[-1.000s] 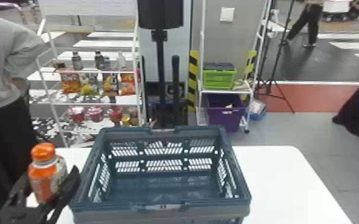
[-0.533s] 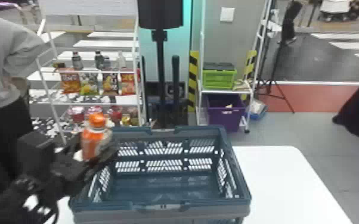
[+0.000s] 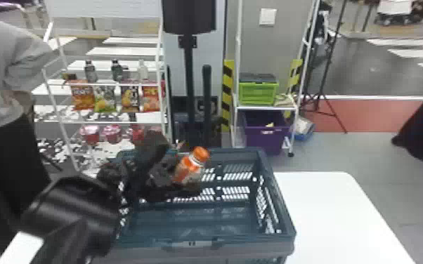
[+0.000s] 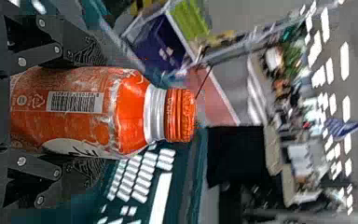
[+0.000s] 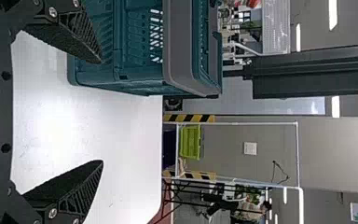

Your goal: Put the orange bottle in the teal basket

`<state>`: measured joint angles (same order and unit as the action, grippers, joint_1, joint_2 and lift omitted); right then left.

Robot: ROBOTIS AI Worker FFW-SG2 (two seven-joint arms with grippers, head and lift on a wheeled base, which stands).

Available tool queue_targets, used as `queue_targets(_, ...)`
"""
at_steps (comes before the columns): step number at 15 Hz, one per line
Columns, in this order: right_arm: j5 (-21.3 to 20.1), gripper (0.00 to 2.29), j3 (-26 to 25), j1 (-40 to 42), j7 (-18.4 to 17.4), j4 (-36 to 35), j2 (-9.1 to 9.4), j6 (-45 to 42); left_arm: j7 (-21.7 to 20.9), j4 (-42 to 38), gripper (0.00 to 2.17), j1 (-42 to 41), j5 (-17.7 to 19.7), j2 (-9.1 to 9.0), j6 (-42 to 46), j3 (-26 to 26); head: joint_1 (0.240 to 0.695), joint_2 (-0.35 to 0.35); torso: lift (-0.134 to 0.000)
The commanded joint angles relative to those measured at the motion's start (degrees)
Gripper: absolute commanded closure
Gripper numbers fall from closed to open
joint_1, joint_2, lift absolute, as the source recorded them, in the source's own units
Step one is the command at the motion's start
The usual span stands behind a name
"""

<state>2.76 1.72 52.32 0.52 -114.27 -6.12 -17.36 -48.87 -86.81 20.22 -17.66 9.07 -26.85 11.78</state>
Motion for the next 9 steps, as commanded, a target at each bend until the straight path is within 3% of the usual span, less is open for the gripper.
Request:
queue_targets(1, 0.05, 0.13, -0.05, -0.03, 0.01, 0.45, 0.23, -0.26, -4.65, 9.38, 0.59, 5.01, -8.53, -4.32, 0.17, 0.26, 0.499, 0.000, 0.000)
queue_targets(5, -0.04, 0.13, -0.05, -0.29, 0.01, 0.89, 0.32, -0.26, -12.74, 20.36, 0.59, 10.46, -16.70, -5.99, 0.34, 0.70, 0.499, 0.000, 0.000)
queue_targets(9, -0.04, 0.13, -0.05, -0.29, 0.01, 0.89, 0.23, -0.26, -17.31, 29.33, 0.59, 14.06, -24.79, -6.87, 1.57, 0.96, 0.499, 0.000, 0.000)
